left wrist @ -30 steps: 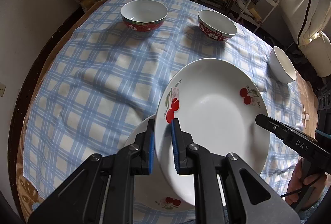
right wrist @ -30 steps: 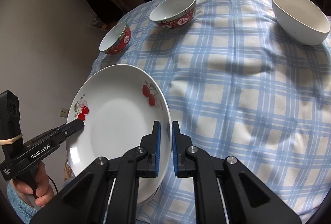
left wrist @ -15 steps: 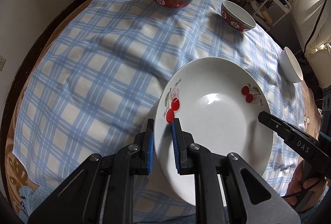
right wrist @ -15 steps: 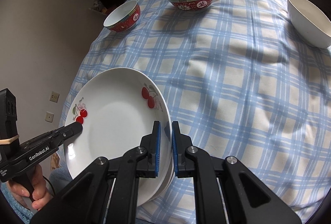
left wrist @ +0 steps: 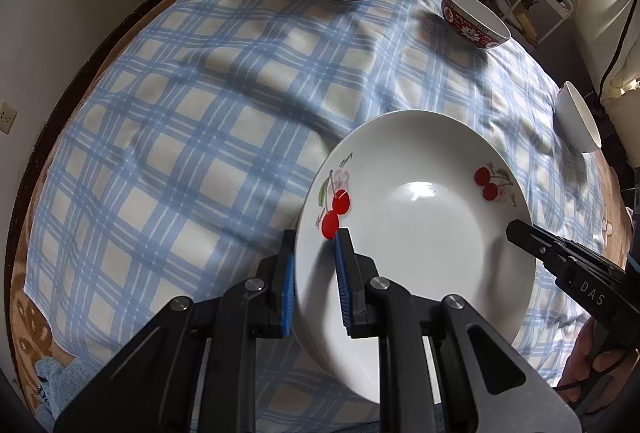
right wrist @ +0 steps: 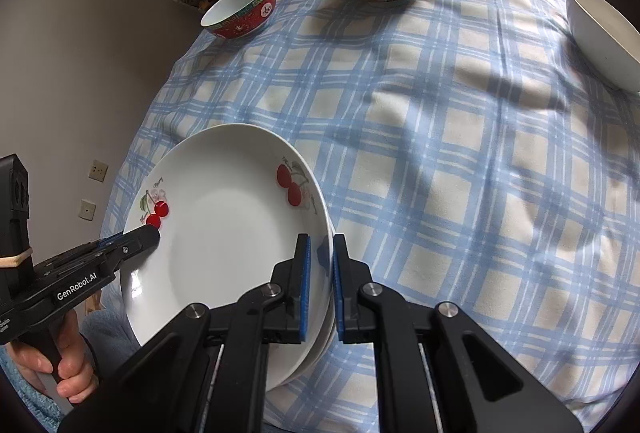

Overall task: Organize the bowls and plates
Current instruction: 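Lift the cherry plate with both tools and carry it toward the plate stack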

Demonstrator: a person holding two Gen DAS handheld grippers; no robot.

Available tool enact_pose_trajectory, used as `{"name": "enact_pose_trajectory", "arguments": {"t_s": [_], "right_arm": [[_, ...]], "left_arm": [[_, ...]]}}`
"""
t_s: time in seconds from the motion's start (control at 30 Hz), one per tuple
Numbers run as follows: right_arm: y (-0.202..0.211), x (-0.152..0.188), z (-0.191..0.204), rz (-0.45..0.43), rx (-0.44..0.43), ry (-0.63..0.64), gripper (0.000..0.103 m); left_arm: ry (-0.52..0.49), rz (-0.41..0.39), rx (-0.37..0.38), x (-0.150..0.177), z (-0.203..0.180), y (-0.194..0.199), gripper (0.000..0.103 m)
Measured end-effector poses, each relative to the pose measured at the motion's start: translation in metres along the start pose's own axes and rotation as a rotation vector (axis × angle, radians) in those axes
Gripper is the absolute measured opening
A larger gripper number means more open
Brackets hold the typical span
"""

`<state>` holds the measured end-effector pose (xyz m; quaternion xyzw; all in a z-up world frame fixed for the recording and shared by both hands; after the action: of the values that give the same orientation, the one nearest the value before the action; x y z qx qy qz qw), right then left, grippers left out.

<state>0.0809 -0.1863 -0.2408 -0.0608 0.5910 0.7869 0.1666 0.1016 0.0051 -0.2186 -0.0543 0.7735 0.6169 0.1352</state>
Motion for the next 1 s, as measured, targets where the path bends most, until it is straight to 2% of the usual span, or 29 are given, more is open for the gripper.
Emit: {"name": "enact_pose_trajectory", "arguments": {"t_s": [0.23, 0.4, 0.57, 0.8, 1.0], "right_arm": [[-0.002, -0.002, 0.001, -0.02, 0.021, 0.021, 0.011], [-0.003, -0.001, 0.005, -0.03, 0.083, 0.059, 0.011], [-0.005, 0.0, 0.005, -0.024, 0.1, 0.077, 0.011], [-0.007, 0.001, 0.008, -0.021, 0.135, 0.11, 0.011], [-0.008, 0.0, 0.008, -0.018, 0.138, 0.115, 0.011]], "left_arm": [[0.017, 0.008, 0.009, 0.001, 0.002, -0.004, 0.019], [0.017, 0.021, 0.001, 0.004, 0.003, -0.009, 0.02], [0.019, 0.023, -0.005, 0.004, 0.003, -0.01, 0.02], [-0.049, 0.029, -0.088, 0.006, 0.001, -0.016, 0.02], [-0.03, 0.055, -0.078, 0.008, 0.005, -0.02, 0.02]]}}
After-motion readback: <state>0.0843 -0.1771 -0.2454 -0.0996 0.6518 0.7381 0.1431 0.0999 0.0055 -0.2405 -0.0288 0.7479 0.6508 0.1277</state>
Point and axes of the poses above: each gripper's, at about its wrist camera, not at the fingertips, and y roughly against the way its jaws point, z to its left, x to its underside, the point moved 8 cm from there along -y, roughly the way its jaws point, and after that the axes turned 4 degrees about x, right-handed, at the moved point
